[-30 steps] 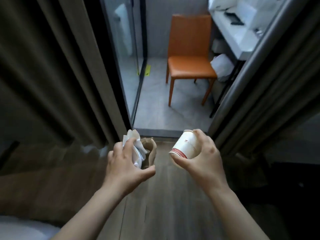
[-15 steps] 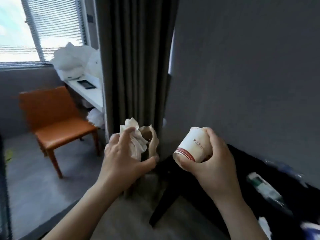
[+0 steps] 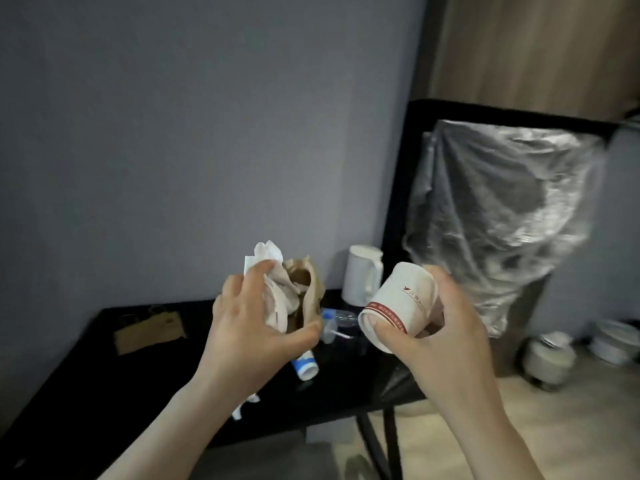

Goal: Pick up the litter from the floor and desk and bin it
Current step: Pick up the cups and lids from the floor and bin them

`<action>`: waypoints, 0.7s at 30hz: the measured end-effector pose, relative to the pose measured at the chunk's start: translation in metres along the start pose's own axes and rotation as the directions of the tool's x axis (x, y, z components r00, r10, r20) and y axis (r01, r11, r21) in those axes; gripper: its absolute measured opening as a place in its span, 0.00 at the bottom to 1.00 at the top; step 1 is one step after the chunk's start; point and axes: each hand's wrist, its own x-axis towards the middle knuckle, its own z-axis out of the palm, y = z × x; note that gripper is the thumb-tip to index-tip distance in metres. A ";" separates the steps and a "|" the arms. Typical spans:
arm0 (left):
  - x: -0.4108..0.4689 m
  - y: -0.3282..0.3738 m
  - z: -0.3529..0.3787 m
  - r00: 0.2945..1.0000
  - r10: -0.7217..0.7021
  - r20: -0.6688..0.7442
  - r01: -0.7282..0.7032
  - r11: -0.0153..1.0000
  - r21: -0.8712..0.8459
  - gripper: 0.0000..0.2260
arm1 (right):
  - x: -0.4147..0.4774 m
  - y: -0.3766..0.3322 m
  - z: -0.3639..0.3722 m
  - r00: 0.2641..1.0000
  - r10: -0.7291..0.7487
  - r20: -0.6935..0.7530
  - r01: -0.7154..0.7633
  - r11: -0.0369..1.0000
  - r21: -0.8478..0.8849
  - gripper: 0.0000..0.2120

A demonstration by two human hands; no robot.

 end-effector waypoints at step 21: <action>-0.060 0.370 0.359 0.820 0.523 0.231 -0.330 0.763 -0.556 0.40 | -0.028 0.165 -0.449 0.837 -0.030 -0.547 -0.218 0.898 -0.383 0.34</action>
